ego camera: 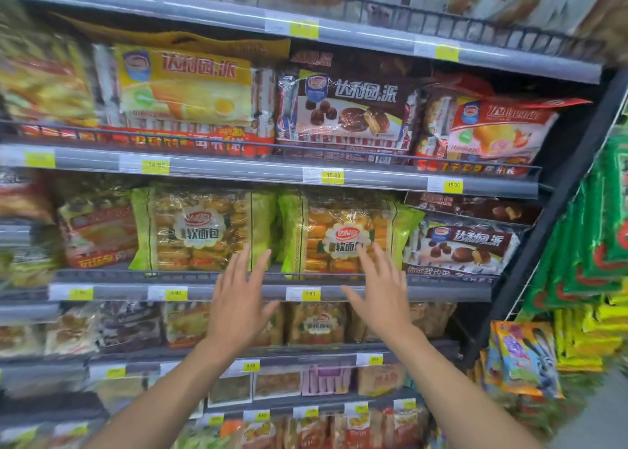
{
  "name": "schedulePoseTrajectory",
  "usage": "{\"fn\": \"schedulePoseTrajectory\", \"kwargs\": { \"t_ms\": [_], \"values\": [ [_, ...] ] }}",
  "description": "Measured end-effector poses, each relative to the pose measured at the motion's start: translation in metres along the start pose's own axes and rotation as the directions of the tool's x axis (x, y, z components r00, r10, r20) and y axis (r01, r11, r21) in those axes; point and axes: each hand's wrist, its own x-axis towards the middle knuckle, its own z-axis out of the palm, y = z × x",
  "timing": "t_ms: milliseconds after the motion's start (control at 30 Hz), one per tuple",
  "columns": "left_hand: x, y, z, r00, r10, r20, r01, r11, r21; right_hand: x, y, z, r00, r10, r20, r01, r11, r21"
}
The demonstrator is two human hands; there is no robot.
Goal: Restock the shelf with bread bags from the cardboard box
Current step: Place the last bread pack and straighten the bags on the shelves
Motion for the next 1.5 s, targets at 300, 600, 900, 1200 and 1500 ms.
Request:
{"fn": "schedulePoseTrajectory", "kwargs": {
  "t_ms": [300, 600, 900, 1200, 1500],
  "values": [
    [-0.031, -0.054, -0.039, 0.996, -0.093, -0.008, 0.094, 0.995, 0.037, -0.01, -0.061, 0.009, 0.997, -0.06, 0.048, 0.056, 0.995, 0.082],
    [-0.009, -0.149, -0.043, 0.977, -0.214, 0.005, 0.214, 0.977, -0.016, 0.023, -0.142, 0.056, 0.985, -0.095, 0.144, 0.052, 0.959, 0.278],
    [0.072, -0.261, -0.03, 0.923, -0.351, 0.16, 0.378, 0.904, -0.201, 0.085, -0.2, 0.109, 0.979, 0.001, 0.203, -0.076, 0.929, 0.362],
    [0.143, -0.309, -0.021, 0.816, -0.389, 0.426, 0.525, 0.809, -0.266, 0.114, -0.218, 0.147, 0.98, 0.065, 0.187, -0.122, 0.943, 0.31],
    [0.173, -0.32, 0.004, 0.748, -0.377, 0.546, 0.621, 0.687, -0.377, 0.135, -0.213, 0.154, 0.979, 0.072, 0.193, -0.125, 0.952, 0.279]
  ]
}}
